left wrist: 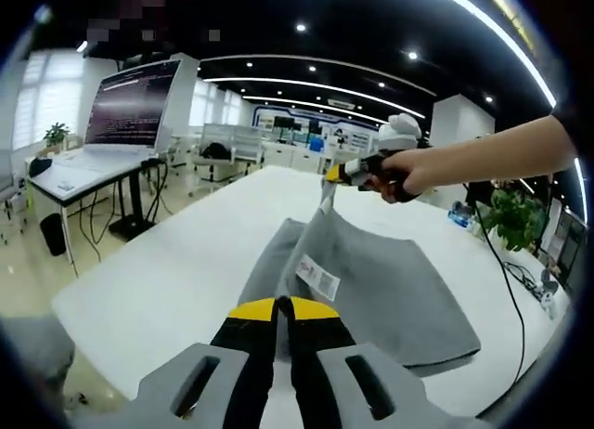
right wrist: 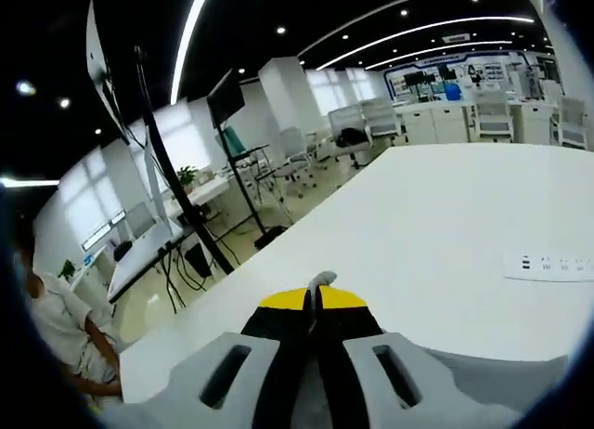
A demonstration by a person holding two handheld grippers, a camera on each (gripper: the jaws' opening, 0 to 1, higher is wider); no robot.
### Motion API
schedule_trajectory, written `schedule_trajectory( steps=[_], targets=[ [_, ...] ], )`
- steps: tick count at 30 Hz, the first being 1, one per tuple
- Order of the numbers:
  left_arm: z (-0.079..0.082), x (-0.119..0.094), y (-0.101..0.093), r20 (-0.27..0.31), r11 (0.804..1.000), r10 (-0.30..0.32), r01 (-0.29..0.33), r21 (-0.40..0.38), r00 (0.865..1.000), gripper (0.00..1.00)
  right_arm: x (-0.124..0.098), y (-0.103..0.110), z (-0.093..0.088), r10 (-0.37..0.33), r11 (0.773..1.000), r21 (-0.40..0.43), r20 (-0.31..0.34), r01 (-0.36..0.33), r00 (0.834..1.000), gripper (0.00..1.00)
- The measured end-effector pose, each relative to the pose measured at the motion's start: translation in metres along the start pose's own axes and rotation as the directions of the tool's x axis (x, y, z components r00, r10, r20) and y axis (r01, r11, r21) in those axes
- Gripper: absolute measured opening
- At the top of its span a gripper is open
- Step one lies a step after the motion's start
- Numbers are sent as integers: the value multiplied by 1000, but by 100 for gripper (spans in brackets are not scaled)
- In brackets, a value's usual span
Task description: Fold the towel on the table until its edges align and the towel forms a compact rectangular stack.
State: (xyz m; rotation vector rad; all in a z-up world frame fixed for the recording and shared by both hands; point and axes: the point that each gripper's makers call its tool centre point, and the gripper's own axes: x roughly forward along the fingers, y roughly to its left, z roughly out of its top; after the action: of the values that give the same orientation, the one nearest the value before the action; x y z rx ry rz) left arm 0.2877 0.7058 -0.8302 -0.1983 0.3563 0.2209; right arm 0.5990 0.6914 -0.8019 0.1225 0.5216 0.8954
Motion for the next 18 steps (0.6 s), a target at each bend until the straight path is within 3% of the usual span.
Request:
schedule_trajectory(
  steps=[6, 8, 13, 15, 18],
  targets=[
    [-13, 8, 14, -16, 998, 42, -43, -38, 999, 4, 28, 0, -17, -10, 999, -32, -33, 9, 999, 0],
    [-19, 12, 18, -31, 998, 53, -54, -31, 998, 4, 34, -4, -27, -42, 991, -130, -78, 32, 996, 0],
    [-31, 19, 27, -50, 995, 78, -82, -63, 996, 4, 52, 0, -38, -30, 992, -125, -80, 20, 996, 1],
    [-37, 21, 32, -68, 993, 99, -103, -62, 993, 4, 55, 3, -44, -20, 980, -197, -113, -3, 993, 1],
    [-42, 24, 31, -81, 991, 105, -110, -69, 991, 4, 61, 5, -46, -10, 979, -203, -110, -12, 994, 1]
  ],
)
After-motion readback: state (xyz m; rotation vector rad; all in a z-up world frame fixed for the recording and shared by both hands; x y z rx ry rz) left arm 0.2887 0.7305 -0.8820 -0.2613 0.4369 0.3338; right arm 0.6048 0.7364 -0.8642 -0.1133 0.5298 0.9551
